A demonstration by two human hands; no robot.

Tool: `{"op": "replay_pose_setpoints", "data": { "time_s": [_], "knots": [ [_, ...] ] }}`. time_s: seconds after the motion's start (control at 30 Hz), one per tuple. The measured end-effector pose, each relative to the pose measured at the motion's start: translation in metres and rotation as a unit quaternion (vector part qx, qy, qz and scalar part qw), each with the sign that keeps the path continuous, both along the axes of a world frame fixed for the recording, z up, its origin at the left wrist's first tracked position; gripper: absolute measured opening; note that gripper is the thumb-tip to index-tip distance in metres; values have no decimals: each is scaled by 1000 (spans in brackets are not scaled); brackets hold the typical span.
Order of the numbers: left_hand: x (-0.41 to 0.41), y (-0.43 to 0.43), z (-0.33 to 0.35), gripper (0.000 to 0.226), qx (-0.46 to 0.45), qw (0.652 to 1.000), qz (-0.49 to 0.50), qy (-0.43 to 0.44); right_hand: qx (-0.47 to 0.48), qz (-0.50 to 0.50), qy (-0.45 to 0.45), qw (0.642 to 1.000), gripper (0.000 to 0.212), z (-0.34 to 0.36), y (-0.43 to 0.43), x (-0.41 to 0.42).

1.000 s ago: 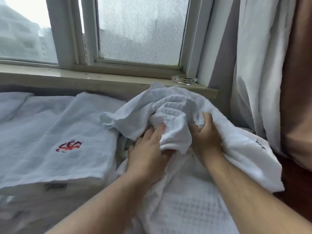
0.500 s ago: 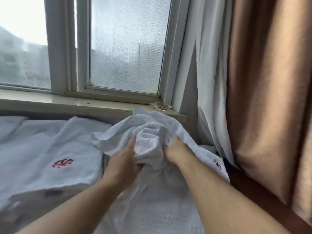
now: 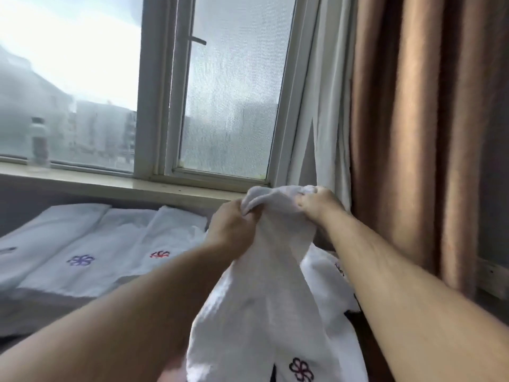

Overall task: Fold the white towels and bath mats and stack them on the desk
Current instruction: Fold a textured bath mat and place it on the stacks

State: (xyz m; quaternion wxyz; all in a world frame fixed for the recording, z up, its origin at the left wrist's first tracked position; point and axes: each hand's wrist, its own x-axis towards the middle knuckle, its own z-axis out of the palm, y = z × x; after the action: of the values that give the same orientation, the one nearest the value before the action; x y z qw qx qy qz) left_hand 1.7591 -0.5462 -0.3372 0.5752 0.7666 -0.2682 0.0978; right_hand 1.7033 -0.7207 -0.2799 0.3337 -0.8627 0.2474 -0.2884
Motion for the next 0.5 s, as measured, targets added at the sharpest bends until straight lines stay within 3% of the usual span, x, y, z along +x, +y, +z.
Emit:
{"op": "replay_pose_setpoints", "data": {
  "time_s": [0.07, 0.13, 0.2, 0.3, 0.33, 0.43, 0.5],
  "knots": [
    [-3, 10, -5, 28, -62, 984, 1, 164, 54, 3, -75, 996, 44, -16, 10, -18],
    [-11, 21, -5, 30, -145, 943, -13, 300, 48, 4, -86, 995, 43, -41, 29, -32],
    [-19, 34, 0, 25, -212, 919, -8, 333, -14, -20, -104, 994, 38, -71, 51, -48],
    [-33, 61, 7, 10, -268, 899, 19, 345, -41, 3, -229, 973, 32, -111, 91, -85],
    [-38, 71, 9, 10, -281, 890, 24, 358, -19, 64, -219, 973, 38, -120, 108, -97],
    [-45, 93, 6, 11, -312, 873, 36, 374, 57, 234, -44, 970, 63, -135, 152, -111],
    [-52, 105, 6, 11, -323, 873, 46, 363, 40, 239, -16, 970, 48, -137, 165, -101]
  ]
}}
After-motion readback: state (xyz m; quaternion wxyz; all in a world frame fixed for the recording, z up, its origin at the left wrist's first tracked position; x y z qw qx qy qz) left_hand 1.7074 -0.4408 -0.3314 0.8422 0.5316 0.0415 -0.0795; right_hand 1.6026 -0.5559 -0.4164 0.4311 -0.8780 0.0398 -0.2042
